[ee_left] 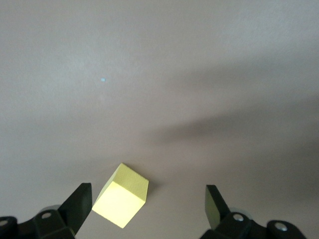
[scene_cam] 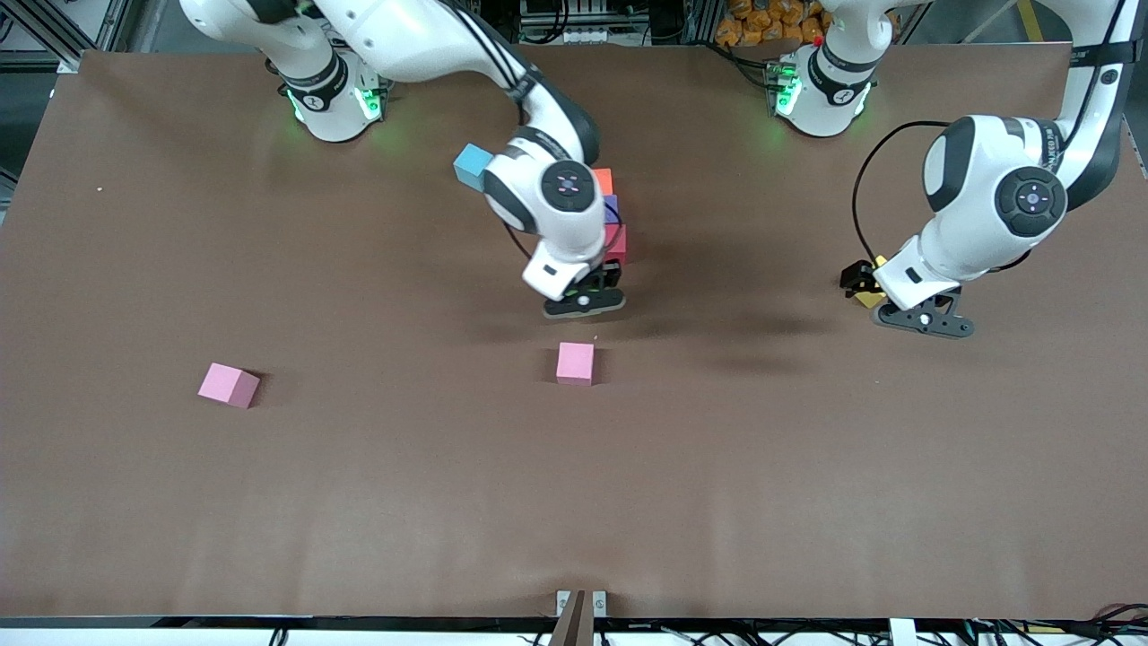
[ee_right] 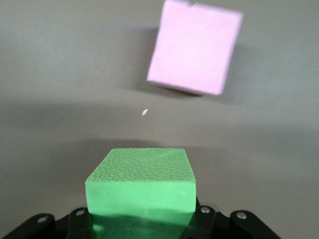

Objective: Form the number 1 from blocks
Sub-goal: 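Place green after magenta with the right gripper while the left gripper withdraws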

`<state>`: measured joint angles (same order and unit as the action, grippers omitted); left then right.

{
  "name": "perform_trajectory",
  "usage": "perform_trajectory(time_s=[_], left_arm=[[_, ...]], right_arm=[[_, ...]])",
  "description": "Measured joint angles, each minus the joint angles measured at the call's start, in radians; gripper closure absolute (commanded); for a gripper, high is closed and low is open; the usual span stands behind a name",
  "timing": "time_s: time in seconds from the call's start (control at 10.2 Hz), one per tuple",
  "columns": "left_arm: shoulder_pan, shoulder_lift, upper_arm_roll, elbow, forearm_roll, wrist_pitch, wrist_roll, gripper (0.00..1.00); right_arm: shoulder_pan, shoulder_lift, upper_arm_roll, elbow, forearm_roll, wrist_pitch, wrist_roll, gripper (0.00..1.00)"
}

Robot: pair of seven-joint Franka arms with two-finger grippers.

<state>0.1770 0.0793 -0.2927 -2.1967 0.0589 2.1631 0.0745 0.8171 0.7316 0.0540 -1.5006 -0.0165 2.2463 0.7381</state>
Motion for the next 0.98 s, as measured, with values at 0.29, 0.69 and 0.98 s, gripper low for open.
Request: perform_trajectory(time_s=[0.29,0.69,0.98], left_arm=[[0.01,-0.003,-0.002,-0.027,0.0,-0.033,0.015,0.0],[0.026,-0.016,-0.001,-0.031,0.0,-0.068,0.058,0.0],[0.044,-0.006,-0.001,-0.043,0.001,-0.07,0.112,0.0]], right_arm=[[0.032,0.076,0.0,0.07,0.0,0.0,0.042,1.0],[0.067,0.095,0.001,0.08,0.0,-0.002,0.092,1.0],[0.088,0.097,0.001,0.078,0.0,-0.014,0.117,1.0]])
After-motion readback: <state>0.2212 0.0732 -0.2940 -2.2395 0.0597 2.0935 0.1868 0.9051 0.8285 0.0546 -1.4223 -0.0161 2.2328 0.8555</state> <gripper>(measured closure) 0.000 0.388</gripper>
